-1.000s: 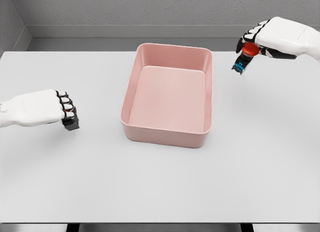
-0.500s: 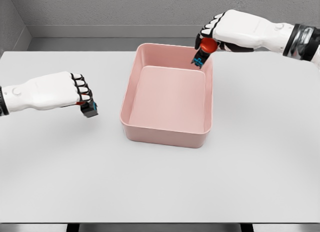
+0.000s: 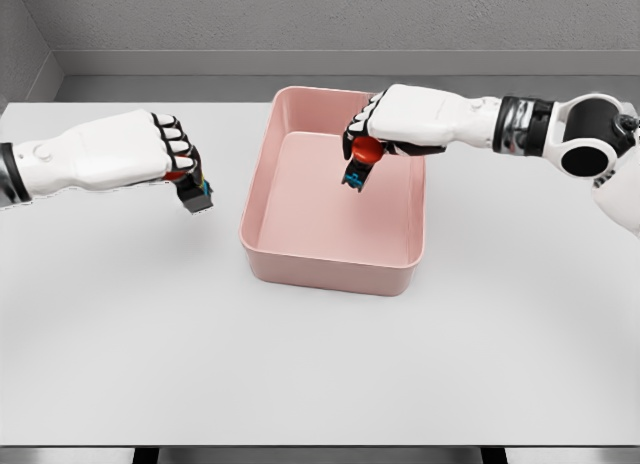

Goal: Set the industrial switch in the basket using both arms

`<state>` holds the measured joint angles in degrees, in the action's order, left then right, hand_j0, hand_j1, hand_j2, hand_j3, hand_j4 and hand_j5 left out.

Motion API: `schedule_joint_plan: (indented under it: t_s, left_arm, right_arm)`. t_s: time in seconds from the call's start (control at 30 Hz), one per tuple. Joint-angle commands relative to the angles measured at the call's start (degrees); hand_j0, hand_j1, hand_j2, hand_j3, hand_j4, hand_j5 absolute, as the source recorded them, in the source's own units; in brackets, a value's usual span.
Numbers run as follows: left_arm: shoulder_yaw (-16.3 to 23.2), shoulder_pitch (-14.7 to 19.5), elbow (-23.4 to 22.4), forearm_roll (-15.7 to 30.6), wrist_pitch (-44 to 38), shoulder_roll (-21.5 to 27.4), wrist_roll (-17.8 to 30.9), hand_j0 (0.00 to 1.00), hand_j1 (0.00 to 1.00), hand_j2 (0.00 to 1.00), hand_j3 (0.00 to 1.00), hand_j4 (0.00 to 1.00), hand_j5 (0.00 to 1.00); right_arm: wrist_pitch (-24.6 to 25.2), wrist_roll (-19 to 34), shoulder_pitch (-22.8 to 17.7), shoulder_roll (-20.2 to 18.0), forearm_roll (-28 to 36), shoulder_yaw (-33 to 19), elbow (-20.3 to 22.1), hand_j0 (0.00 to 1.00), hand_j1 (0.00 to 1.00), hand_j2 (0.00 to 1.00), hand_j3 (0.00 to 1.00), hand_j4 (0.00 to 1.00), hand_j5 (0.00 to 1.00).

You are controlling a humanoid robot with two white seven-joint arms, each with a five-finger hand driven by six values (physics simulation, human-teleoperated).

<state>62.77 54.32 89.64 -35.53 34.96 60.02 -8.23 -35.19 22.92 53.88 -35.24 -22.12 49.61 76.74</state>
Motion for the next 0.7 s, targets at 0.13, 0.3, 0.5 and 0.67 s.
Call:
schedule_joint_plan:
  t_s: [0.13, 0.3, 0.5, 0.67]
  left_arm:
    - [0.0, 0.6, -0.5, 1.7, 0.0, -1.8, 0.0, 0.51, 0.51, 0.51, 0.51, 0.51, 0.51]
    - [-0.1, 1.5, -0.6, 2.6, 0.0, -3.0, 0.0, 0.51, 0.51, 0.51, 0.51, 0.51, 0.51]
    - [-0.1, 2.5, -1.8, 2.9, 0.0, -5.4, 0.0, 0.51, 0.51, 0.51, 0.51, 0.51, 0.51]
    - [-0.2, 3.0, -3.9, 2.9, 0.0, -8.3, 0.1, 0.51, 0.51, 0.51, 0.51, 0.51, 0.51]
  right_arm:
    - [0.2, 0.0, -0.6, 0.9, -1.1, 0.8, -2.0, 0.51, 0.51, 0.51, 0.51, 0.51, 0.51]
    - [0.2, -0.1, -0.7, 0.8, -1.1, 0.4, -3.0, 0.88, 0.88, 0.88, 0.88, 0.88, 0.88]
    - [0.2, 0.0, -0.6, 1.4, -1.2, 0.4, -3.5, 0.90, 0.90, 0.90, 0.90, 0.90, 0.90]
    - [0.2, 0.0, -0.4, 1.5, -1.2, 0.4, -3.6, 0.89, 0.89, 0.89, 0.89, 0.89, 0.89]
